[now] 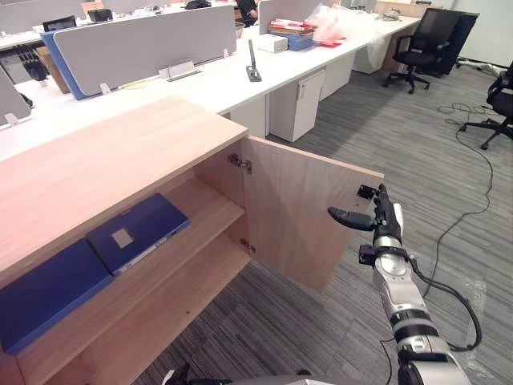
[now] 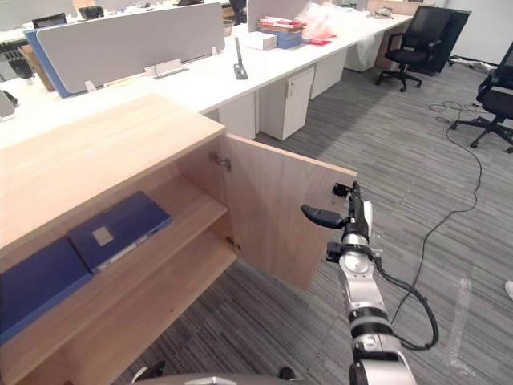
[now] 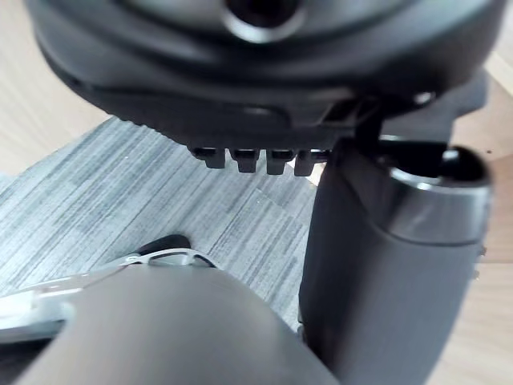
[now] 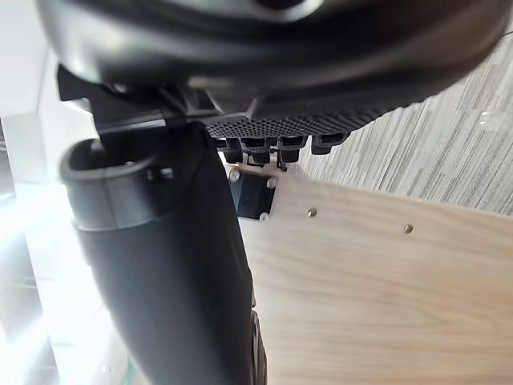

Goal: Walk over to the cabinet, pick up the folder, carry it to the office cabinet, place the folder inside the office cabinet, then close the office cabinet door

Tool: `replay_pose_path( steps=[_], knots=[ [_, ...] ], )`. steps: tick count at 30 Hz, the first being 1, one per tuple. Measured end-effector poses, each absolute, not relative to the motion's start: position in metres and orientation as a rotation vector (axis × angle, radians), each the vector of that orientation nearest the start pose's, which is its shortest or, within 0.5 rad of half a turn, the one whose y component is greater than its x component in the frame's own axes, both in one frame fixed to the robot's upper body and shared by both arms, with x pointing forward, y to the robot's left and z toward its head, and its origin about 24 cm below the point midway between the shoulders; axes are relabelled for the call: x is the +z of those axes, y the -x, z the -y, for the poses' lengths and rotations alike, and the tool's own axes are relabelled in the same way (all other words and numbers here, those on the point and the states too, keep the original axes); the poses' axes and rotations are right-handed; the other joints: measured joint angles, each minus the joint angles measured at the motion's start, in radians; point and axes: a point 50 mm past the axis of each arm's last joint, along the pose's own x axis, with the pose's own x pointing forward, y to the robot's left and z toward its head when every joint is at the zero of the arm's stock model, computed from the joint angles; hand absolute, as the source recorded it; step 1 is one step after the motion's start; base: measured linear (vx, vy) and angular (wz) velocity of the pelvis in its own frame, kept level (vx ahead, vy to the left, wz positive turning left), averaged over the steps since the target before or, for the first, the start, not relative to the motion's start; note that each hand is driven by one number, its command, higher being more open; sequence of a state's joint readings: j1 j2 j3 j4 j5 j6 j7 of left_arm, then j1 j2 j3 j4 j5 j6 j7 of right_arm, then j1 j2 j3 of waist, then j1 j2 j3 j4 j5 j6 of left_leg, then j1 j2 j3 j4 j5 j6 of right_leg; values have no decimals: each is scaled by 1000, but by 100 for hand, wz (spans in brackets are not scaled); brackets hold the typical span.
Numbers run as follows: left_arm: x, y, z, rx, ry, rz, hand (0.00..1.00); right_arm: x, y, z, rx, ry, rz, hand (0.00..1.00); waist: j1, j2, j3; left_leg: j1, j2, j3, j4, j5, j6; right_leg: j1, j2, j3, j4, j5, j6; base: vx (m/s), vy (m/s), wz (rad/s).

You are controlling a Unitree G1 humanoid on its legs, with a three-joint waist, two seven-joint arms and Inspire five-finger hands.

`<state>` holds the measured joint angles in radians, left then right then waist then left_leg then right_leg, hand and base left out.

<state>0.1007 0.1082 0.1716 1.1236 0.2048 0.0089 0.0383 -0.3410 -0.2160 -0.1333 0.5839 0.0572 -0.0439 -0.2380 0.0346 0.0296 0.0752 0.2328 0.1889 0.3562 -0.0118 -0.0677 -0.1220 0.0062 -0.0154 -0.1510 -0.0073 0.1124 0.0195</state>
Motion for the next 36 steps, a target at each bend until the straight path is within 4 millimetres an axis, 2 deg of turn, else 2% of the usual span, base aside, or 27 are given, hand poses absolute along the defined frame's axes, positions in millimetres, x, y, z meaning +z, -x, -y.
replay_pose_path(
  steps=[6, 11, 14, 18, 20, 23, 24, 26, 28, 29, 32, 34, 36],
  knots=[
    [-167, -67, -215, 165, -187, -1233, 100, 20, -323, 240, -373, 118, -222, 100, 10, -2, -3, -6, -5, -16, 1, 2, 2, 29, -2, -11, -61, 34, -2, -39, 0, 5],
    [-167, -64, -216, 182, -169, -1236, 100, 20, -329, 245, -381, 110, -261, 100, 10, -3, -2, -7, -5, -44, 1, 2, 2, 44, -2, -29, -76, 39, -2, -40, -13, 10],
    [-167, -63, -216, 182, -171, -1232, 100, 18, -329, 249, -342, 165, -284, 100, 10, -5, -1, -7, -5, -50, 2, 2, 1, 46, -3, -32, -77, 40, -3, -59, -3, 0],
    [-166, -65, -218, 171, -183, -1218, 100, 18, -329, 247, -205, 385, -304, 100, -2, -13, 9, -9, -1, -55, 2, 0, -2, 40, 4, -23, -77, 41, -3, -57, -9, -10],
    [-166, -65, -220, 170, -188, -1220, 100, 20, -329, 241, -107, 527, -295, 100, -18, -18, 14, -9, 7, -49, 6, -2, -5, 36, 10, -12, -77, 41, -4, -30, -4, -19],
    [-165, -63, -226, 158, -220, -1227, 100, 25, -320, 230, 127, 852, -245, 100, -44, -25, 17, -11, 29, -18, 19, -9, -16, 20, 37, 20, -77, 41, -7, -13, -36, -38],
    [-165, -62, -227, 152, -231, -1234, 100, 27, -315, 228, 231, 954, -234, 100, -46, -26, 15, -14, 35, -7, 25, -10, -16, 12, 48, 33, -76, 45, -21, 8, -53, -50],
    [-166, -67, -229, 142, -247, -1245, 100, 30, -299, 211, 522, 1136, -213, 100, -48, -30, 13, -32, 59, -6, 65, -18, -20, -4, 76, 61, -76, 51, -41, 9, -87, -49],
    [-166, -69, -228, 134, -254, -1246, 100, 26, -284, 193, 714, 1177, -215, 100, -48, -35, 9, -40, 73, -9, 81, -18, -19, -6, 91, 65, -76, 50, -53, 0, -110, -16],
    [-166, -69, -227, 131, -251, -1245, 100, 25, -273, 176, 844, 1174, -192, 100, -46, -36, 8, -40, 84, -10, 86, -17, -19, -6, 102, 65, -76, 49, -61, -4, -119, -6],
    [-166, -69, -227, 135, -244, -1241, 100, 31, -243, 126, 1174, 1119, -35, 100, -35, -41, 3, -50, 100, -19, 84, -17, -12, -12, 119, 53, -76, 41, -72, -13, -76, 9],
    [-166, -70, -228, 150, -230, -1238, 100, 41, -209, 91, 1430, 1017, 137, 100, -14, -49, -7, -74, 100, -42, 79, -17, -4, -31, 119, 41, -76, 41, -72, -30, -47, 20],
    [-166, -70, -228, 155, -223, -1235, 100, 49, -190, 72, 1546, 926, 253, 100, 7, -54, -9, -76, 97, -49, 73, -18, -1, -31, 115, 34, -76, 43, -70, -12, 1, 16]
  ],
)
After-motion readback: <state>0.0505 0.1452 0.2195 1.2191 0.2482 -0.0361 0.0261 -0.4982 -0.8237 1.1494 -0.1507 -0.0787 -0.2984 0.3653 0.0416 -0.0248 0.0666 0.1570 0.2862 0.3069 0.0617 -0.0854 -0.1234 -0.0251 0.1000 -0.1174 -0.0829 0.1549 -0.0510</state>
